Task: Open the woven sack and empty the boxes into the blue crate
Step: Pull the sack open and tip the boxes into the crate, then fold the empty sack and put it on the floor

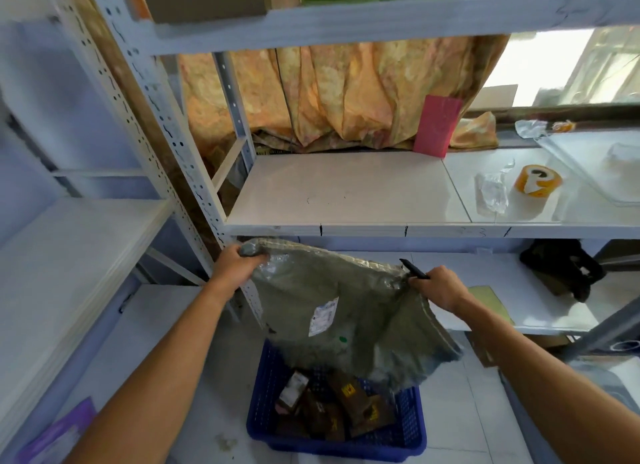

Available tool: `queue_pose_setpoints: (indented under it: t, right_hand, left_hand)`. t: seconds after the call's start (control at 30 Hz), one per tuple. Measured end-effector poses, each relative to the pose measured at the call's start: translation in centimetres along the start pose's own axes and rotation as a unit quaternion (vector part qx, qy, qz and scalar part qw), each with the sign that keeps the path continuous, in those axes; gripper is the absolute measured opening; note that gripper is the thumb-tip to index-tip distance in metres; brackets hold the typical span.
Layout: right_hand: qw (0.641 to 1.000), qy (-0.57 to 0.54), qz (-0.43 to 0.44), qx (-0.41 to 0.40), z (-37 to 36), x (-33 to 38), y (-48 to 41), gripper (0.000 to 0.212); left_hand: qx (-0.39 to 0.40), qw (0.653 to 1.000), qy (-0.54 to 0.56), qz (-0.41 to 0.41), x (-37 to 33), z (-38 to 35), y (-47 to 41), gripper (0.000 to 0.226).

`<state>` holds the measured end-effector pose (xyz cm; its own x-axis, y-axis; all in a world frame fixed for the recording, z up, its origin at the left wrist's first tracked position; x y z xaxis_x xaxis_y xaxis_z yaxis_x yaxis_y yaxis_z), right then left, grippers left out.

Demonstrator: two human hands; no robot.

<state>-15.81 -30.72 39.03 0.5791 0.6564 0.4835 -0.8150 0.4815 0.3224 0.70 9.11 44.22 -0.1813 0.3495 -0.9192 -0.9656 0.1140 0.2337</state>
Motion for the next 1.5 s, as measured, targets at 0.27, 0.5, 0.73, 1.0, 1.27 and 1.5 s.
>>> queue_pose_setpoints:
  t: [0.27, 0.5, 0.73, 1.0, 1.27, 1.5]
  right_hand:
    - [0.939, -0.335, -0.036, 0.066, -0.2, 3.7, 0.3, 0.025]
    - [0.824, -0.55, -0.054, 0.122, -1.1, 8.5, 1.7, 0.013]
    - [0.777, -0.618, -0.065, 0.101, -1.3, 11.4, 1.7, 0.013]
    - [0.814, -0.567, 0.001, 0.13, 0.0, 15.1, 3.4, 0.018]
    - [0.928, -0.094, 0.243, -0.267, 10.3, 15.6, 6.9, 0.036]
    - [0.877, 0.295, 0.351, -0.142, 5.9, 18.4, 5.8, 0.112]
  left_hand:
    - [0.03, 0.97, -0.238, -0.037, -1.9, -1.9, 0.7, 0.04]
    - [0.162, 0.98, -0.082, -0.081, -3.3, -6.9, 3.0, 0.065]
    - [0.22, 0.972, 0.008, -0.087, -4.6, -10.4, 5.4, 0.052]
    - [0.098, 0.98, -0.063, -0.16, -6.3, -10.7, 4.5, 0.037]
    - [0.071, 0.978, -0.024, -0.196, -9.6, -5.9, 1.8, 0.023]
    - [0.172, 0.963, -0.088, -0.185, -11.1, -5.9, 0.9, 0.031]
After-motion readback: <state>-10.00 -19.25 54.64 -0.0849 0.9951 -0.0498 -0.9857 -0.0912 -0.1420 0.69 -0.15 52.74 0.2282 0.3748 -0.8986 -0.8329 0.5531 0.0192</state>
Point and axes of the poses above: each hand's wrist, its own y-axis away from the middle knuckle, its own z-axis out of the back of the hand, x = y × z, the point moved 8 cm from there along -y, towards the middle knuckle, and after that the axes turned 7 degrees about y, right-handed, at the moved point
